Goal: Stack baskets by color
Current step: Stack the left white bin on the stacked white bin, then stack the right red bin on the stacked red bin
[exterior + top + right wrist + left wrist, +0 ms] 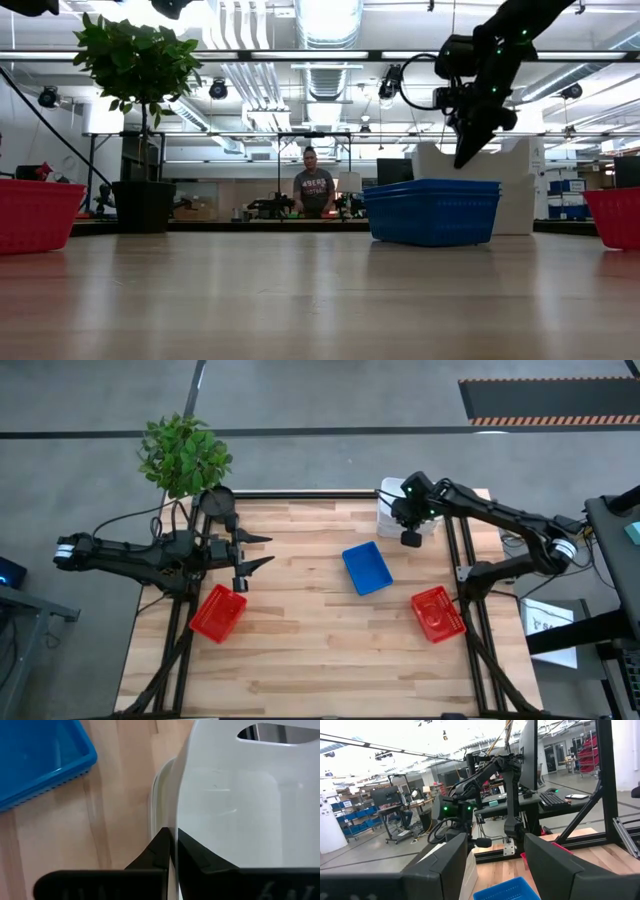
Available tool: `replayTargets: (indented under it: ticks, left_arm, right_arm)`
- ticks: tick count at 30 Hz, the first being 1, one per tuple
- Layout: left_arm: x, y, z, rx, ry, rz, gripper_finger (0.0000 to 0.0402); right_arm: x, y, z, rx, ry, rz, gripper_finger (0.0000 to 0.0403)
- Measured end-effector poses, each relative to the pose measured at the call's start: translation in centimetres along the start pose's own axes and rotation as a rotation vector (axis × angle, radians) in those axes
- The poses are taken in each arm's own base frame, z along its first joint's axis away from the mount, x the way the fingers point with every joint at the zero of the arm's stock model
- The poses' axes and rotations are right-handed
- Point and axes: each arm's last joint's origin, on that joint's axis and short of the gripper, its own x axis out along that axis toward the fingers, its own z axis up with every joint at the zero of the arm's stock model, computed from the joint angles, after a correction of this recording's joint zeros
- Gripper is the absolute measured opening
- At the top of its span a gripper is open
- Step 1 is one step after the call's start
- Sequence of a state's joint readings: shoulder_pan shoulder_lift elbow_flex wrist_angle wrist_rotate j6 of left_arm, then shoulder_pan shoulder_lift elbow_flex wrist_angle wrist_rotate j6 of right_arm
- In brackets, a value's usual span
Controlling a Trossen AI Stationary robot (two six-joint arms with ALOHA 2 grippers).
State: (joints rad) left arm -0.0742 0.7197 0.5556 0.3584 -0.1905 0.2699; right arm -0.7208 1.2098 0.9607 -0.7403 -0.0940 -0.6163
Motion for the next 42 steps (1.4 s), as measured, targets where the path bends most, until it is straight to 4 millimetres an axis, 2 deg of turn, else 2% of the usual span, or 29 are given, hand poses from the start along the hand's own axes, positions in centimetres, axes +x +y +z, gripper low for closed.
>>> replayTargets:
  ticks: [5,14,20,37,42]
  left_arm:
    - [0.0,0.0,0.0,0.000,0.000,0.000,0.0182]
    - [0.0,0.0,0.0,0.000,0.000,0.000,0.0182]
    - [0.0,0.0,0.0,0.000,0.000,0.000,0.0182]
    - [0.0,0.0,0.0,0.000,0.000,0.000,0.0182]
    - [0.0,0.0,0.0,0.000,0.000,0.000,0.0182]
  right_arm:
    - [0.3,-0.1,0.0,0.017,0.010,-0.003,0.0020]
    - [0.2,-0.1,0.1,0.068,0.005,-0.016,0.0083]
    - [-0.3,0.0,0.0,0.101,-0.002,-0.020,0.0107]
    - [-3.9,0.9,-0.4,0.204,-0.107,-0.072,0.0127]
    - [-4.3,1.1,-0.3,0.280,-0.130,-0.073,0.0105]
